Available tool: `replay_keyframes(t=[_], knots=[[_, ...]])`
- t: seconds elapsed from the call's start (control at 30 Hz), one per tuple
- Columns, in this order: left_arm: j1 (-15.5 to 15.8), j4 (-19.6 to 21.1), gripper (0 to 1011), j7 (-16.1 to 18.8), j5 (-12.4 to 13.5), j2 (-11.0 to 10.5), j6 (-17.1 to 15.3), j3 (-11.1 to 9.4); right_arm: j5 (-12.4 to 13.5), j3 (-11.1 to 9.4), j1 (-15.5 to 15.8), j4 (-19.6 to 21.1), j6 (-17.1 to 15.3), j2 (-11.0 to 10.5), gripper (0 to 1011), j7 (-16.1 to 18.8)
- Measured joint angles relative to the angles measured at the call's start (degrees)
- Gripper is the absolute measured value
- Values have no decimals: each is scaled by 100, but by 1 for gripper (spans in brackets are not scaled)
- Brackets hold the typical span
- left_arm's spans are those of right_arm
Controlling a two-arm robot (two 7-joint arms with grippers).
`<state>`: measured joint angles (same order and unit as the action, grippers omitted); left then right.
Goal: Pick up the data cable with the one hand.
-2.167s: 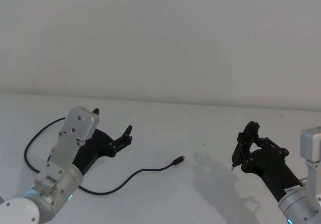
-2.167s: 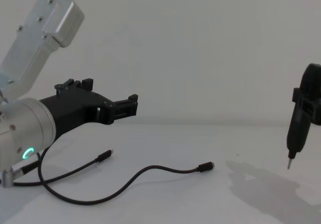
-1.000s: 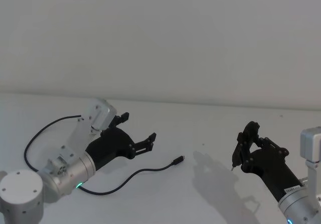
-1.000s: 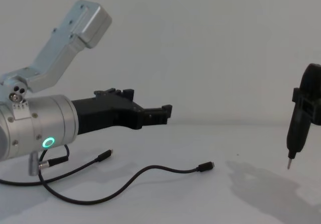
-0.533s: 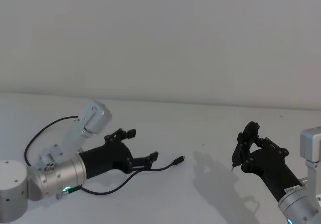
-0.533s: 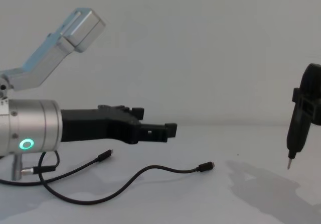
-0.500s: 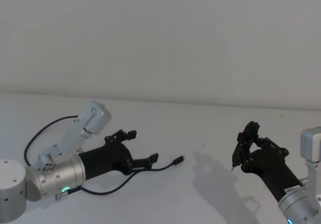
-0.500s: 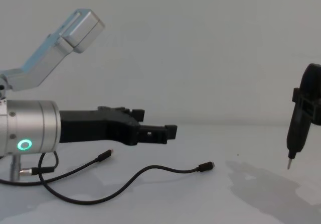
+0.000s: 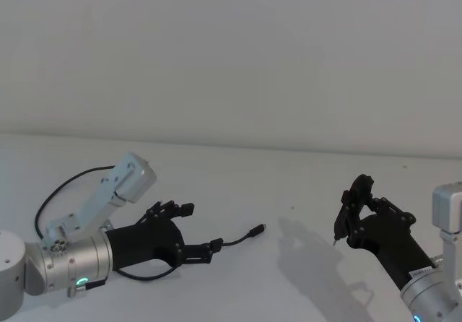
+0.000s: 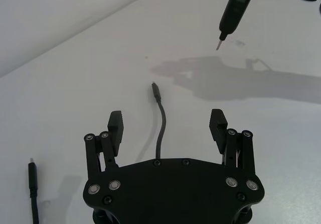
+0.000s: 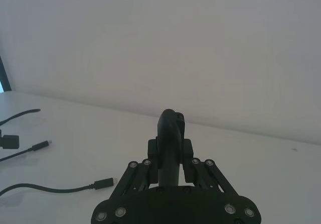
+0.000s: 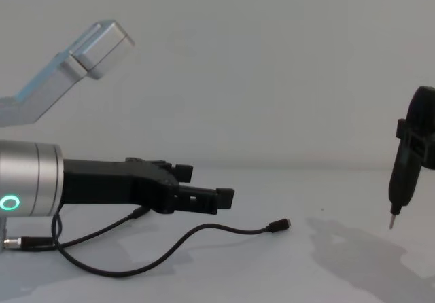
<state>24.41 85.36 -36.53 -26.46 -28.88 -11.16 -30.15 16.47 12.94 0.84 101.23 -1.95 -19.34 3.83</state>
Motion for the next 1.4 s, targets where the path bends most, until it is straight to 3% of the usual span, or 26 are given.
replay_keyframes(t=[0.37,0.87,1.4], knots=[[14,8,1002,228,202,-3,6,-125,0,0,0,0,0,0,274,0],[49,-233,1001,248,221,51,-135,-318,0,0,0,0,0,0,274,0],[-33,-311,1002,420,253,43,-213,-316,0,0,0,0,0,0,274,0]])
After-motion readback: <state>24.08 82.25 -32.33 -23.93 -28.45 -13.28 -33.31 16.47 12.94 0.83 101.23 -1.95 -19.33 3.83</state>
